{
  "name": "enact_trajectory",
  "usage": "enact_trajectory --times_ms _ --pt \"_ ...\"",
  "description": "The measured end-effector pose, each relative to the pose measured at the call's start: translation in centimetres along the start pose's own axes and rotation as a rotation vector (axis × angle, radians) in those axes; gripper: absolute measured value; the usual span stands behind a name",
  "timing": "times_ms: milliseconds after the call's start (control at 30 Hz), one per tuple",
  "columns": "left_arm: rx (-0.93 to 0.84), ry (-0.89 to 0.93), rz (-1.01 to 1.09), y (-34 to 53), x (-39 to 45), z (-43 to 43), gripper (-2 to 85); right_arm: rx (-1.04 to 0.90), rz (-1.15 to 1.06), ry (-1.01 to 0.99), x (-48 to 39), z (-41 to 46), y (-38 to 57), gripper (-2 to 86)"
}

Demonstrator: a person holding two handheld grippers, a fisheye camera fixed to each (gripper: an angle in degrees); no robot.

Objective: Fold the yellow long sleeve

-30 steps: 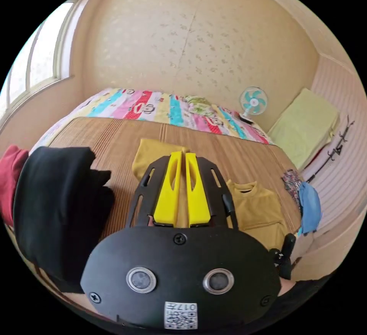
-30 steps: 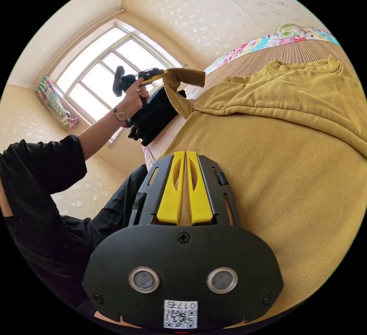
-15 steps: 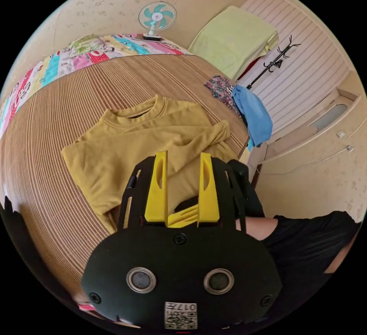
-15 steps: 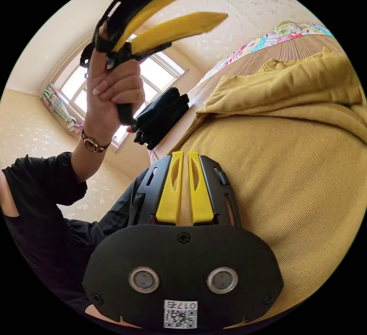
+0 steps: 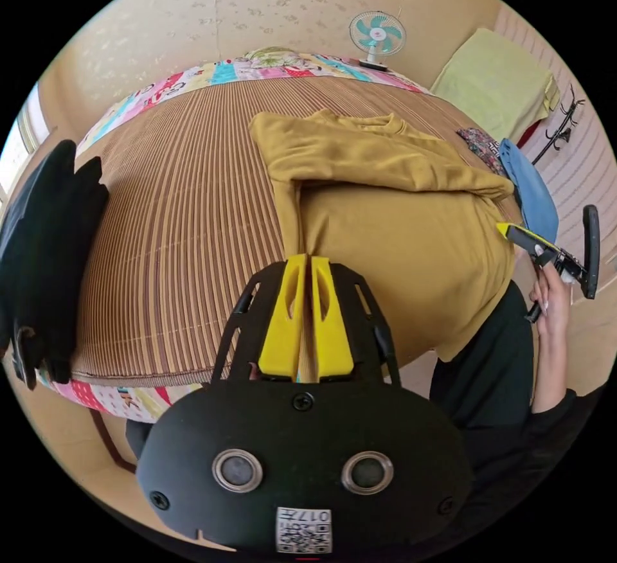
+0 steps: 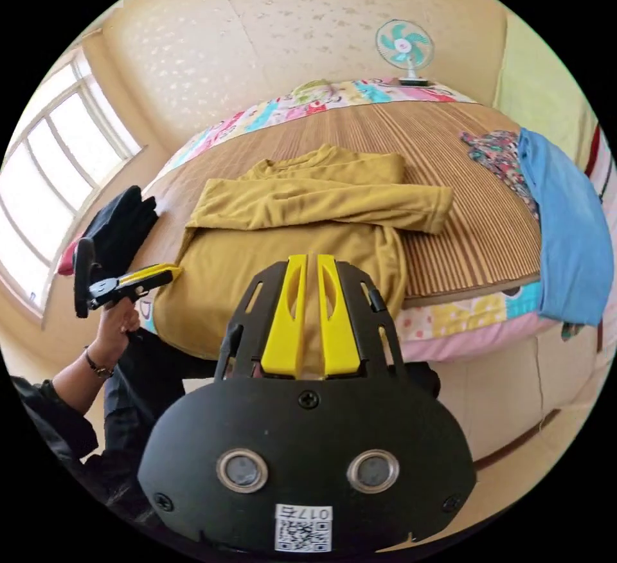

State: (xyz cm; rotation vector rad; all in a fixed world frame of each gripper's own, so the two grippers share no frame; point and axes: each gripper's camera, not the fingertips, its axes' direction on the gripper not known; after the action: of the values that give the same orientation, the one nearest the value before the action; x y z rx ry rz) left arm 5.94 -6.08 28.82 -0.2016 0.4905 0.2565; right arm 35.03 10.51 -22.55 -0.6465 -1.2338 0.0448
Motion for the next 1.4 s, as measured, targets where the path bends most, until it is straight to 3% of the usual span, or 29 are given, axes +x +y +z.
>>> enact_trajectory --times_ms 67,267,333,400,500,667,733,800,900,967,1033,1133,1267,1367,1400 --pt "-0.029 -0.035 0.003 -2.1 0.3 0.7 -0.2 -0.152 -0.06 0.052 0.7 5.1 -1.8 0.9" --pt "-0.143 -0.049 -0.036 -17.8 -5.0 4.5 -0.4 -0.305 -0.208 0.148 -2.3 16.2 -20.0 0.9" --pt "-0.085 -0.044 -0.121 -21.6 -9.0 3.2 -0.2 -0.317 -0.318 0.199 -4.3 19.1 -26.8 1.2" --pt "0.124 0.08 -0.26 -22.7 -14.1 -3.3 0.0 -0.211 -0.302 0.209 -4.5 16.1 -29.4 1.9" --pt "0.246 0.201 -0.178 -19.8 -16.3 -9.4 3.4 0.062 -0.2 0.118 -3.5 7.4 -27.5 5.0" --pt "-0.028 0.204 -0.121 -12.7 -16.4 -8.4 12.7 -0.001 -0.146 -0.161 -2.3 4.6 -18.6 15.0" --pt "-0.053 0.172 -0.138 -10.0 -16.3 -8.4 11.8 -0.08 -0.15 -0.295 -2.8 5.9 -14.8 15.9" --pt "0.009 0.126 -0.178 -7.5 -16.4 -10.9 8.4 -0.13 -0.188 -0.231 -3.8 6.7 -12.7 13.8" --pt "-0.048 0.189 -0.194 -7.2 -17.1 -13.5 5.2 -0.002 -0.128 -0.065 -3.4 1.3 -10.4 5.4" --pt "-0.047 0.302 -0.259 -6.7 -18.6 -15.2 4.7 0.15 -0.009 -0.064 -1.0 -3.4 -8.6 3.9" --pt "0.018 0.474 -0.328 -5.2 -20.1 -16.9 4.6 0.271 0.334 -0.187 5.5 -7.0 -4.9 2.7" --pt "0.029 0.54 -0.44 -2.8 -21.9 -18.7 5.1 0.162 0.727 -0.184 12.6 -7.9 -0.9 3.2" --pt "0.14 0.522 -0.46 -1.8 -22.4 -22.8 8.6 0.225 0.504 -0.415 10.8 -10.2 -2.6 11.3" --pt "0.122 0.453 -0.436 -4.1 -22.2 -24.4 10.2 0.107 0.376 -0.462 7.7 -9.1 -7.0 12.4" --pt "0.085 0.428 -0.422 -5.2 -22.1 -24.2 6.8 0.014 0.353 -0.427 6.4 -7.7 -8.6 10.0"
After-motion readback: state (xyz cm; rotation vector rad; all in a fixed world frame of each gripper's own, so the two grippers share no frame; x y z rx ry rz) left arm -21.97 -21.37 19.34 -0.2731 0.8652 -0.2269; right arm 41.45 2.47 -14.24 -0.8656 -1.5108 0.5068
